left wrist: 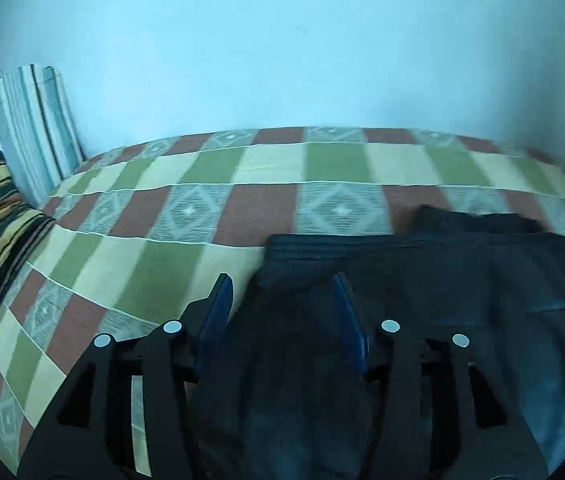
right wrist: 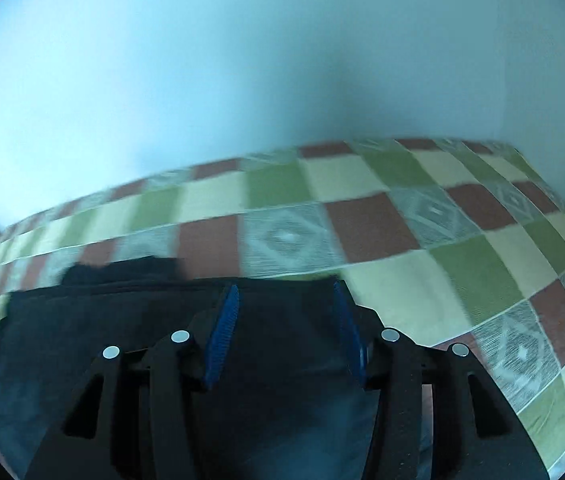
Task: Fold large clothes
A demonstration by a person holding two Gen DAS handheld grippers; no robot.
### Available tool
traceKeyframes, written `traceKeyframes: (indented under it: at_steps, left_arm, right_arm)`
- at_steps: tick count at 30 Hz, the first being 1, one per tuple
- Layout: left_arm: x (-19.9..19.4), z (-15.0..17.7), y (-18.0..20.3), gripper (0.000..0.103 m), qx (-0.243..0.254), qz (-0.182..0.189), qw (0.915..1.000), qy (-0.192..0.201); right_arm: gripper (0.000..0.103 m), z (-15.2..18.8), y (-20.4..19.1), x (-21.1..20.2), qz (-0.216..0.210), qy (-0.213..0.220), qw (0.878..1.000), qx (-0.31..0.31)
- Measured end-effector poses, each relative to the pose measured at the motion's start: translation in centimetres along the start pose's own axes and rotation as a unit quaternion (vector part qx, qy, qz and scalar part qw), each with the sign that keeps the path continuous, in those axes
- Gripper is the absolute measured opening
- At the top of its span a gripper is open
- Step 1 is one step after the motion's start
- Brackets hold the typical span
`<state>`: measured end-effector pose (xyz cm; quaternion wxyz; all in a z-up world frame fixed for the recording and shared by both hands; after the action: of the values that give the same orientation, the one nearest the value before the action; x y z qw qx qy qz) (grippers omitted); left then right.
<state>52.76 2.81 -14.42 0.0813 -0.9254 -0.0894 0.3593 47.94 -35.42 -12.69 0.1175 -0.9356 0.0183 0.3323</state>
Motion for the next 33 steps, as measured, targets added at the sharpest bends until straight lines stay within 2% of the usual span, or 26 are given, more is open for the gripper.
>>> traceKeyframes:
  at_steps: [4, 6, 9, 11, 14, 25, 33]
  left_arm:
    - [-3.6, 0.9, 5.6, 0.060, 0.021, 0.050, 0.9983, 0.022]
    - [-3.8, 1.8, 8.5, 0.060, 0.043, 0.049, 0.9975, 0.025]
    - [-1.8, 3.3, 11.1, 0.060, 0.059, 0.035, 0.9977, 0.003]
    - [-0.2, 4.2, 11.7, 0.060, 0.064, 0.028, 0.9974, -0.014]
    - [1.8, 5.3, 11.7, 0.061, 0.050, 0.039, 0.9974, -0.032]
    - [3.5, 7.0, 13.2, 0.061, 0.072, 0.007, 0.9971, -0.024]
    - [3.8, 6.7, 13.2, 0.061, 0.078, 0.004, 0.9965, -0.029]
  right_arm:
    - [0.055, 1.3, -5.3, 0.8, -0.037, -0.013, 0.999, -0.022]
    - [0.055, 2.4, -7.4, 2.4, -0.035, -0.026, 0.998, -0.034]
    - [0.055, 3.9, -8.6, 4.7, -0.025, -0.047, 0.998, -0.041]
    - [0.062, 5.1, -8.8, 6.1, -0.012, -0.056, 0.997, -0.051]
    - [0.065, 6.3, -8.2, 7.6, -0.009, -0.066, 0.997, -0.044]
    - [0.067, 8.2, -8.9, 9.8, 0.045, -0.067, 0.994, -0.079]
    - [0.068, 8.1, -9.0, 9.7, 0.048, -0.072, 0.993, -0.081]
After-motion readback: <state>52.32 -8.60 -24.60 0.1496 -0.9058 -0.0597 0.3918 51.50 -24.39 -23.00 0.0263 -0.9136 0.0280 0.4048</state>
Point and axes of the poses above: each gripper's, at about its wrist camera, not at the fingertips, and x roughly the way its jaws point, y to its right, z to its underside, the point moved 4 cm from there along x, roughly the way its jaws point, and after that the axes turned 8 degrees about -z, right-handed, at the moved point
